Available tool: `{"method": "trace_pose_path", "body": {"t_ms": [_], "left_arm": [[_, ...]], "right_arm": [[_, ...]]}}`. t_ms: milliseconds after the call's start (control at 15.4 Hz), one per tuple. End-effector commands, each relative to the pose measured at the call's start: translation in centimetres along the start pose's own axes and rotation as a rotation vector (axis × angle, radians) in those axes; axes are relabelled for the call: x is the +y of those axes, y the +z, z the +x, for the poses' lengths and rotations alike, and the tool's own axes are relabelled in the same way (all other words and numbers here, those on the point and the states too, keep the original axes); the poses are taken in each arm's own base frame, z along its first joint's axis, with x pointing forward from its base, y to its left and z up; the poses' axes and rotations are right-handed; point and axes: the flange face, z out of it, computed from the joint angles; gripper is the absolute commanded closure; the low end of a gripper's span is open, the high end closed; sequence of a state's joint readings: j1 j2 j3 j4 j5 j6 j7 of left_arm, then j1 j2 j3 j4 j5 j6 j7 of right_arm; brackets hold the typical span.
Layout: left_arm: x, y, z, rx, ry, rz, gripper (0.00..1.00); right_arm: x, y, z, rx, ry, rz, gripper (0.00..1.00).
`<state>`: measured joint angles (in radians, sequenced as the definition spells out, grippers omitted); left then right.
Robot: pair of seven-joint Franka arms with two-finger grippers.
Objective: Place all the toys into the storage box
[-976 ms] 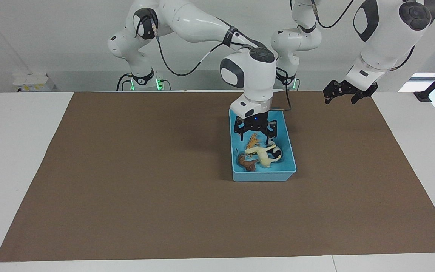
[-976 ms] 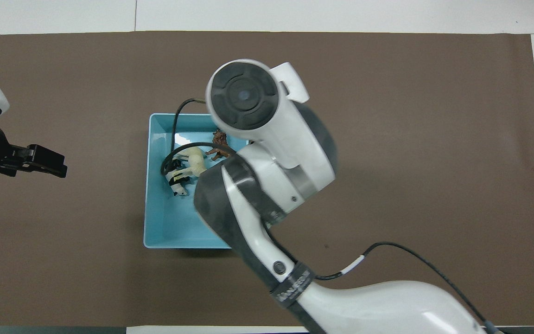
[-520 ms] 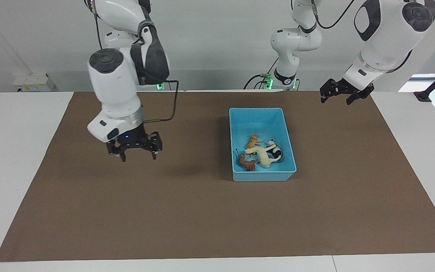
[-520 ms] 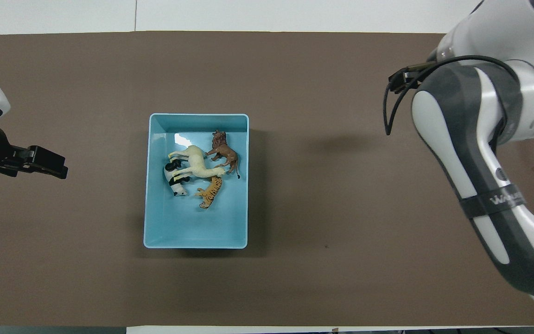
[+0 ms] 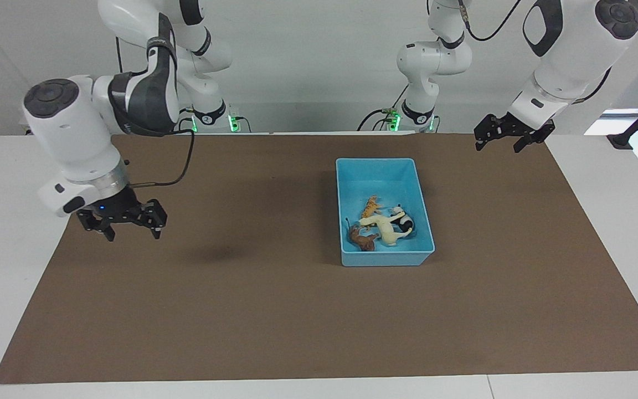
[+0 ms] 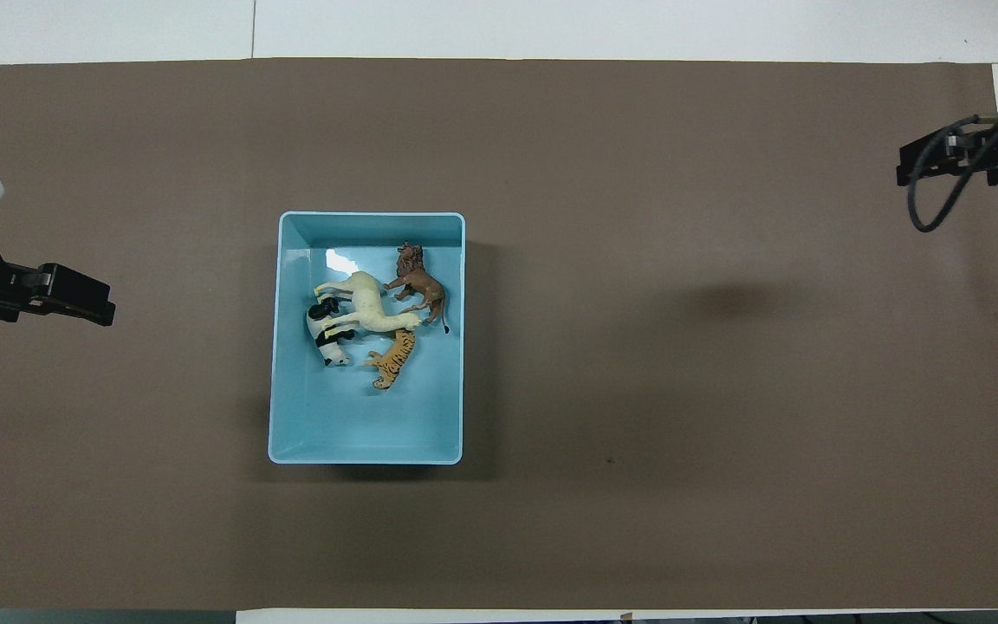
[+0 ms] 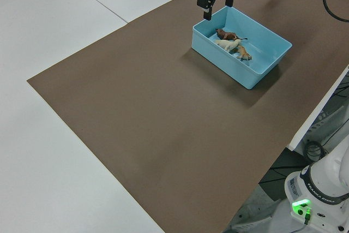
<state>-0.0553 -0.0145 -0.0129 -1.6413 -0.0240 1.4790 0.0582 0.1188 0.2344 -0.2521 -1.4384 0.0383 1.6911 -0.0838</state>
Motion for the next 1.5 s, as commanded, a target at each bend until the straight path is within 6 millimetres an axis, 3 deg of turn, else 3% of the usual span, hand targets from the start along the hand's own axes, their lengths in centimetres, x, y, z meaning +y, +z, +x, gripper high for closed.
{"method": "trace_pose_path", "body": {"t_ms": [0,130,325,650,1431], "left_arm": [[-0.5,-0.4,0.4,0.007,0.009,0.016,0.00],[-0.5,-0.4,0.4,0.007,0.006,0.016,0.00],[-0.9,0.2,-0.3,-0.006,-0.010,0.012,0.00],[-0.1,0.1,-0.4,-0.003,0.004,0.015,0.00],[-0.6,0.1,-0.4,-0.003,-0.005,0.013,0.00]], "right_arm": [[1.4,-2.6,-4.7,-0.048,0.012,0.045,0.00],[2.3,-3.6,-7.0,-0.057,0.041,0.055,0.00],[1.5,-3.3,-9.8,-0.095,0.031,0.042,0.00],[0.7,-3.9,-8.5,-0.001,0.006,-0.022,0.00],[1.3,-4.1,-9.0,-0.041,0.034,-0.002,0.00]]}}
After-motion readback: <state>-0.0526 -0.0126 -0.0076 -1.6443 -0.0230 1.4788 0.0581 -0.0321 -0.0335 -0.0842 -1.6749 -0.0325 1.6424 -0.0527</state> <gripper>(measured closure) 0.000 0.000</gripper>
